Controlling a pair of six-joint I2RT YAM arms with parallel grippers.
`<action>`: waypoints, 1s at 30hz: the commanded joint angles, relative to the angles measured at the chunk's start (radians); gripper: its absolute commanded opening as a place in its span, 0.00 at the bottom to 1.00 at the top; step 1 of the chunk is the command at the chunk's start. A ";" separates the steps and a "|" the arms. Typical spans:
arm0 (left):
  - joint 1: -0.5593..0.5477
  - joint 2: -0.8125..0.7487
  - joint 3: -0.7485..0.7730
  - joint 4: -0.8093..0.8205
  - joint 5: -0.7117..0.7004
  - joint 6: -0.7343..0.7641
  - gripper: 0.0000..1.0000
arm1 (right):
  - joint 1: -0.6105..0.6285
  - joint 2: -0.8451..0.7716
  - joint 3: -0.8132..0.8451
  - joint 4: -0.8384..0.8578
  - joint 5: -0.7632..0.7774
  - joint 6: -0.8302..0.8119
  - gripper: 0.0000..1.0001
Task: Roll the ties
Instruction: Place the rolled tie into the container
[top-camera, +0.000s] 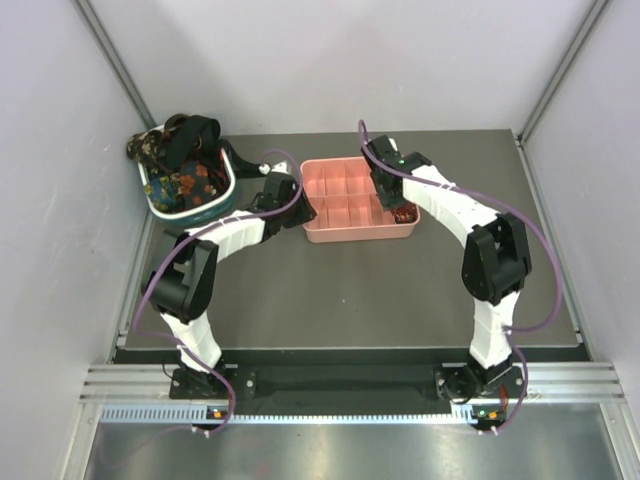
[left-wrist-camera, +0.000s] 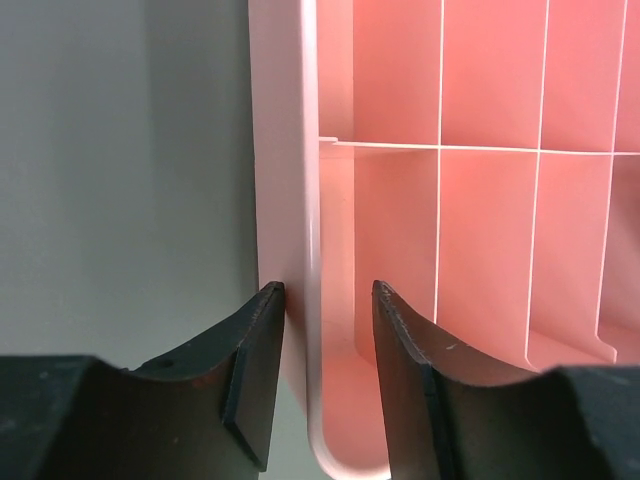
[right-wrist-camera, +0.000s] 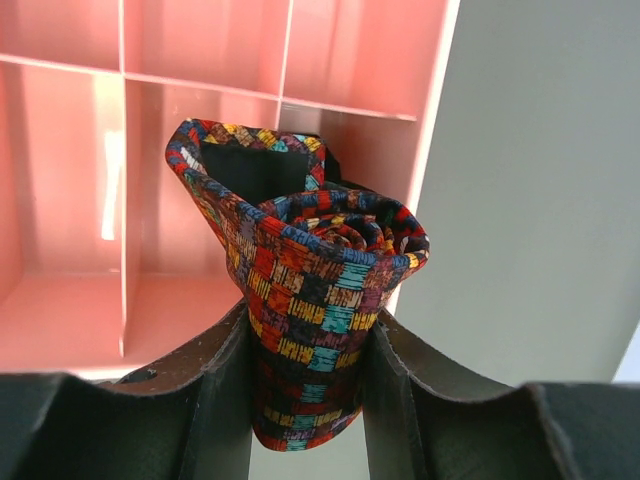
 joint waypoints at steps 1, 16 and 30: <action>-0.023 -0.049 -0.007 0.042 -0.001 0.015 0.45 | 0.014 0.029 0.056 0.000 -0.041 0.031 0.13; -0.070 -0.049 -0.007 0.060 -0.057 0.029 0.41 | 0.063 0.138 0.124 -0.019 -0.101 0.065 0.14; -0.085 -0.063 -0.001 0.050 -0.081 0.051 0.41 | 0.043 0.120 0.033 0.052 -0.205 0.166 0.14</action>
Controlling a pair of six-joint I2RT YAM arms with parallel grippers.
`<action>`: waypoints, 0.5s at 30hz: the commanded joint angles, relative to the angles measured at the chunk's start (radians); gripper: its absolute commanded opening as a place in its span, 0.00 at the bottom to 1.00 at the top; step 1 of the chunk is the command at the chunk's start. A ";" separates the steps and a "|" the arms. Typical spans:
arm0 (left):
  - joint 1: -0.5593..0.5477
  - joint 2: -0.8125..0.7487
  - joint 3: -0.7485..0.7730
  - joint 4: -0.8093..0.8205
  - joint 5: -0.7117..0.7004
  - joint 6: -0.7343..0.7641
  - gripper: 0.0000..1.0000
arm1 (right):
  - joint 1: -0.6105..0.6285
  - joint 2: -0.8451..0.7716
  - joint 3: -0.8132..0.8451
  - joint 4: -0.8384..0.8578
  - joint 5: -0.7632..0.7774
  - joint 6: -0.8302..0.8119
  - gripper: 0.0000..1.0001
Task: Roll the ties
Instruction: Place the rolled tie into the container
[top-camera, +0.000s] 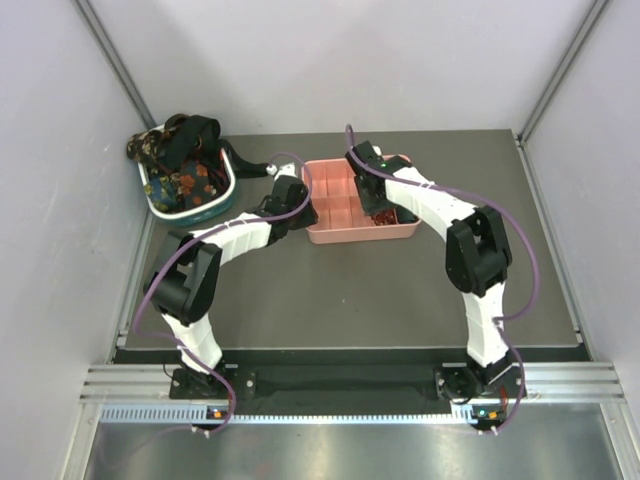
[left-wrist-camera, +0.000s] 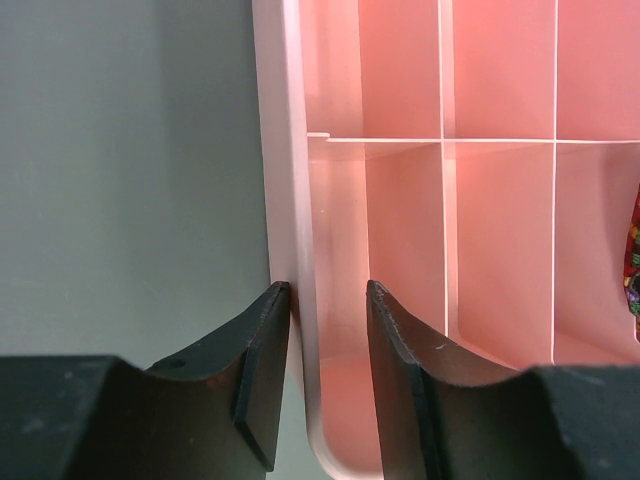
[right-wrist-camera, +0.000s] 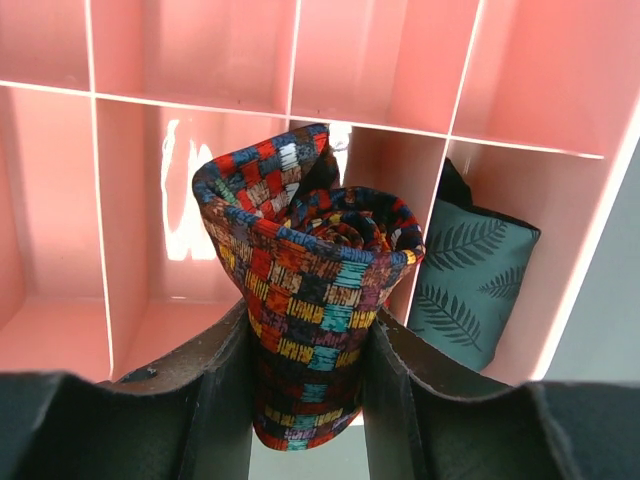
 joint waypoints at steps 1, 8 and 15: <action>-0.025 -0.060 0.002 0.049 0.030 0.005 0.41 | -0.013 -0.018 -0.064 0.047 -0.109 0.060 0.13; -0.025 -0.061 0.002 0.052 0.022 0.005 0.41 | -0.107 -0.094 -0.229 0.163 -0.215 0.072 0.12; -0.025 -0.074 0.014 0.046 -0.016 0.025 0.41 | -0.113 -0.139 -0.250 0.141 -0.180 0.077 0.10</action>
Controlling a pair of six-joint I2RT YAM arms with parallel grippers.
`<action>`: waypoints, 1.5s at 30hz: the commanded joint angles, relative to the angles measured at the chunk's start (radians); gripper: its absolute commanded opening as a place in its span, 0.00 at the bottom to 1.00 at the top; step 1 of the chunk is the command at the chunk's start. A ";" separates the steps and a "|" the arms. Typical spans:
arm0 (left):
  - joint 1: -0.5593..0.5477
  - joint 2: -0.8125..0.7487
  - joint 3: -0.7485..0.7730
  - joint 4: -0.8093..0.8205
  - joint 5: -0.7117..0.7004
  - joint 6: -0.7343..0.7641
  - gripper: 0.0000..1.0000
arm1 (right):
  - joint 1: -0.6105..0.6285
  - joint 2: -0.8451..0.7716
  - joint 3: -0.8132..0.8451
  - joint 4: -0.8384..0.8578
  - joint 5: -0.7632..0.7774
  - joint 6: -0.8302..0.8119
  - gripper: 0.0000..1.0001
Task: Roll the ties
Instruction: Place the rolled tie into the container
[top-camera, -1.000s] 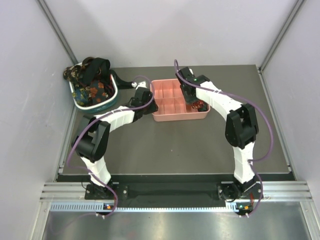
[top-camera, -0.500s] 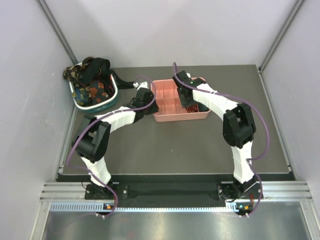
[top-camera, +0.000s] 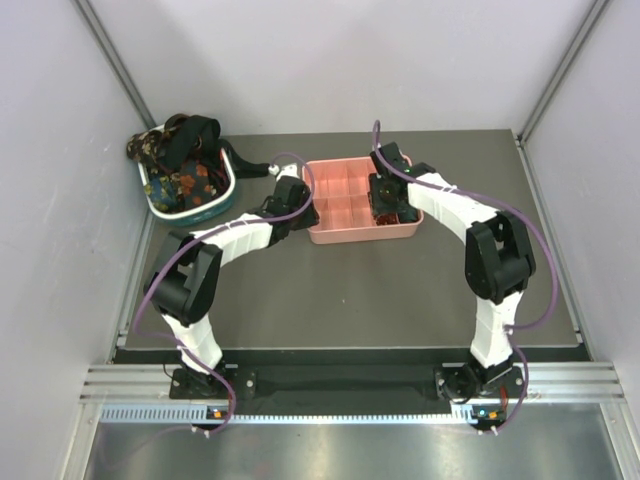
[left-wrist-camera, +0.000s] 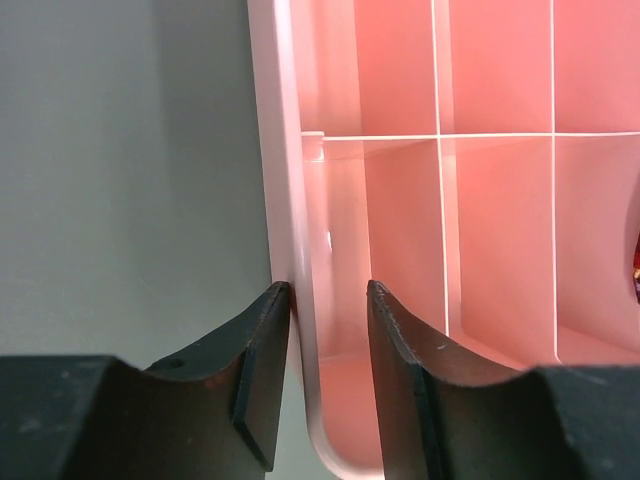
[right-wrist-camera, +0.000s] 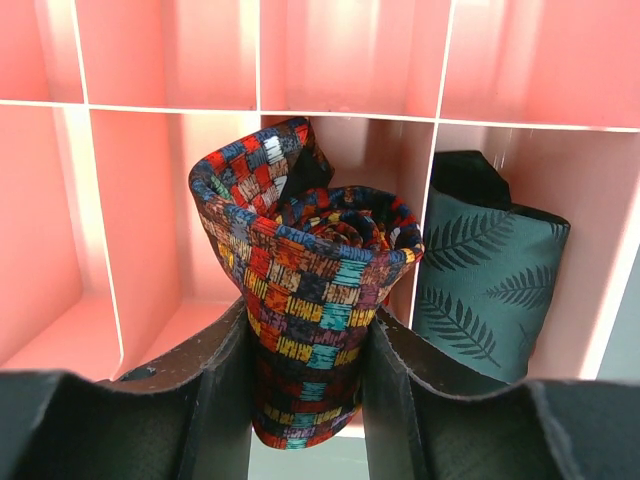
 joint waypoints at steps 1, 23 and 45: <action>-0.014 -0.077 0.017 0.039 -0.016 0.016 0.42 | -0.006 -0.001 -0.014 -0.081 0.014 -0.002 0.10; -0.091 0.016 0.348 -0.032 0.189 0.174 0.51 | -0.118 -0.005 -0.099 -0.001 -0.056 -0.048 0.08; -0.124 0.383 0.523 0.171 0.379 0.049 0.41 | -0.168 -0.056 -0.110 0.033 -0.114 -0.198 0.00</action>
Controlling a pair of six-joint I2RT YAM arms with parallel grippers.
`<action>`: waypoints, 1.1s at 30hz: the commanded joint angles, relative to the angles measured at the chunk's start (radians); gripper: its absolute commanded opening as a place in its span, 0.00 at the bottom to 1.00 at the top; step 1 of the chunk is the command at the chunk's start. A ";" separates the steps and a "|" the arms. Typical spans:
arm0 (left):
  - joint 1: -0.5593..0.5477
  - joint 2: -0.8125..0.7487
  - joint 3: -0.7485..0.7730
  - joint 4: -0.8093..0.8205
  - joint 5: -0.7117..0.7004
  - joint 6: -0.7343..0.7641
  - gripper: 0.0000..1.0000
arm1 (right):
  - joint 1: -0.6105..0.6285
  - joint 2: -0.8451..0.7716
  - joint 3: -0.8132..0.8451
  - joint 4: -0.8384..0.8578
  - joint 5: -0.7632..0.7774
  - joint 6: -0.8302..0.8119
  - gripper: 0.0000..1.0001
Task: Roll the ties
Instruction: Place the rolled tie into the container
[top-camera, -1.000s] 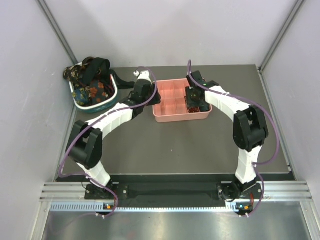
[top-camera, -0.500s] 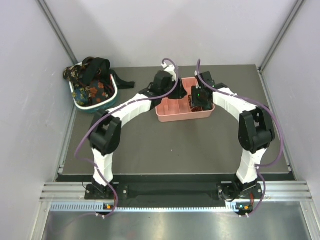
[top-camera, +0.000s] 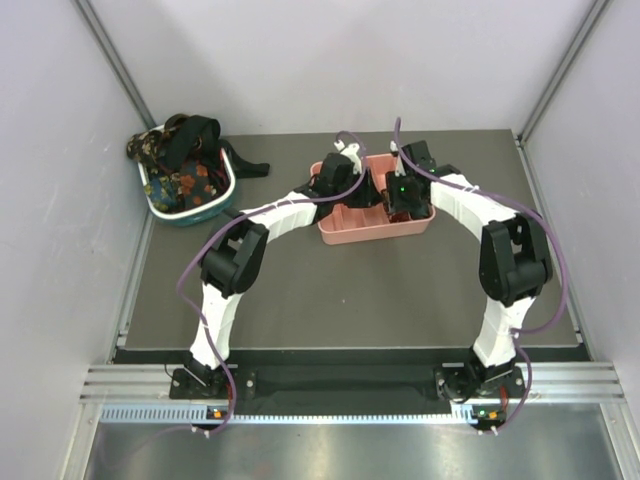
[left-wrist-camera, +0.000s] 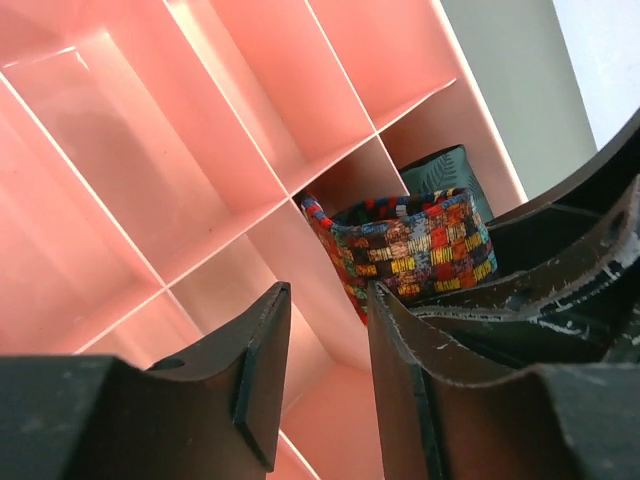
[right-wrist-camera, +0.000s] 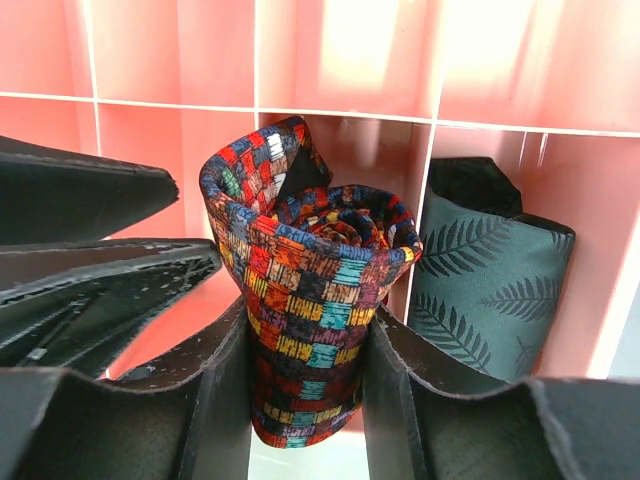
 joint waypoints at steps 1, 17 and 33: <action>-0.003 0.005 0.028 0.084 0.011 0.006 0.41 | -0.045 0.009 0.010 -0.073 0.048 -0.072 0.01; -0.017 0.103 0.108 -0.184 -0.231 0.180 0.36 | -0.097 0.032 0.050 -0.113 0.013 -0.094 0.01; -0.021 0.068 0.105 -0.181 -0.168 0.210 0.34 | -0.065 0.096 0.024 -0.038 0.070 -0.076 0.11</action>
